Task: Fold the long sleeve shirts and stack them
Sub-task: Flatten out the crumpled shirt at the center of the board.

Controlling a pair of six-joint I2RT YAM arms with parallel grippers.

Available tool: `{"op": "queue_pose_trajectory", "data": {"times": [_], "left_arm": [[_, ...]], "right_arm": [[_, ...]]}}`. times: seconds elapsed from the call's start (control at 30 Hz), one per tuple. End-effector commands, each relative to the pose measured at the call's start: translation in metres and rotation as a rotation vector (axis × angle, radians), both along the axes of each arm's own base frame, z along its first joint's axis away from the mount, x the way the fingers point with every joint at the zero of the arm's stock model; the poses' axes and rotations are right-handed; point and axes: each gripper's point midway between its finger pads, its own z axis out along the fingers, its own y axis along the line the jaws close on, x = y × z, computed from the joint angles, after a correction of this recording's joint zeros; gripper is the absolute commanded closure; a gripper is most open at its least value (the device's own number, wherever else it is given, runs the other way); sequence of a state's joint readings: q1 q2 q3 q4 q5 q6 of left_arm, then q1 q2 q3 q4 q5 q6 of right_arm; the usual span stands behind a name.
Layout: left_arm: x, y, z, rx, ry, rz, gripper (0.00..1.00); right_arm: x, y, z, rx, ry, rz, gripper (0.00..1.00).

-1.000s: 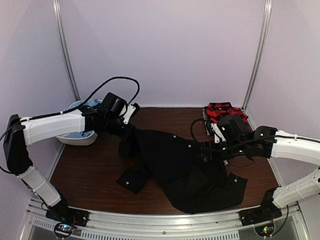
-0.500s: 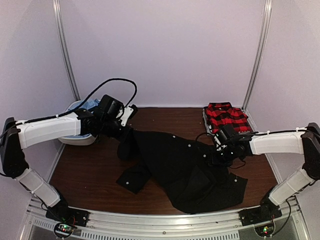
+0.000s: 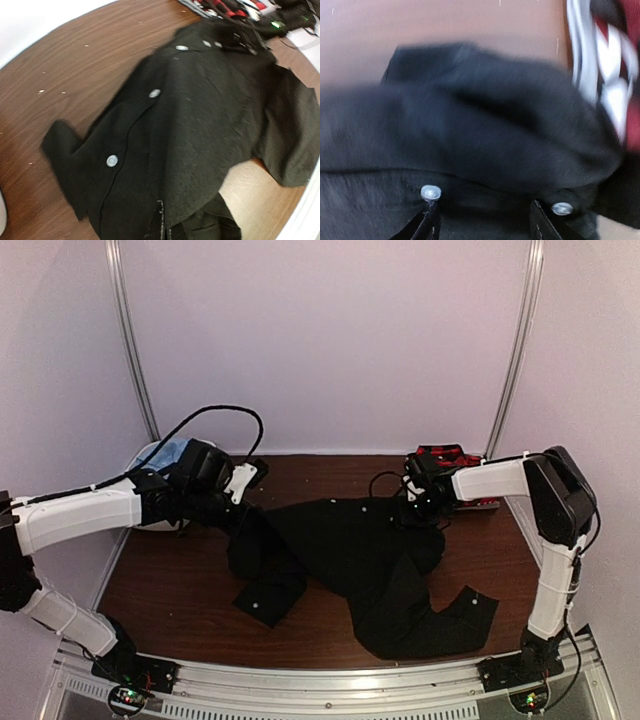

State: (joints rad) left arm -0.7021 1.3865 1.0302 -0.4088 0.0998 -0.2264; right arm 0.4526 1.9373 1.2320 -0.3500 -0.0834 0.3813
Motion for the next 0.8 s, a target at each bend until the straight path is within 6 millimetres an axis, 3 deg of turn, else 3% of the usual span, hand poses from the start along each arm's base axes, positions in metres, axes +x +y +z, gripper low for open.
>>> {"op": "queue_pose_trajectory", "data": {"times": [0.0, 0.1, 0.2, 0.3, 0.4, 0.57, 0.77], "left_arm": [[-0.020, -0.020, 0.001, -0.108, 0.039, -0.115, 0.99], [-0.020, -0.021, -0.012, -0.081, 0.056, -0.113, 0.97], [-0.011, -0.018, -0.017, -0.053, 0.046, -0.071, 0.95], [0.003, -0.016, -0.017, -0.023, 0.020, -0.018, 0.94], [0.016, -0.017, -0.016, -0.008, 0.006, 0.021, 0.94], [0.026, -0.026, -0.017, -0.012, 0.017, 0.034, 0.95], [0.027, -0.028, -0.021, -0.019, 0.025, 0.033, 0.95]], "right_arm": [[0.048, -0.012, 0.025, -0.119, -0.105, 0.020, 0.38], [0.065, -0.016, 0.046, -0.169, -0.163, 0.017, 0.38], [0.060, -0.016, 0.068, -0.158, -0.202, 0.031, 0.37], [0.037, -0.013, 0.086, -0.108, -0.229, 0.060, 0.36], [0.001, 0.002, 0.102, -0.015, -0.242, 0.128, 0.35], [-0.053, 0.029, 0.091, 0.022, -0.184, 0.221, 0.36], [-0.089, 0.031, 0.057, -0.034, -0.062, 0.232, 0.43]]}}
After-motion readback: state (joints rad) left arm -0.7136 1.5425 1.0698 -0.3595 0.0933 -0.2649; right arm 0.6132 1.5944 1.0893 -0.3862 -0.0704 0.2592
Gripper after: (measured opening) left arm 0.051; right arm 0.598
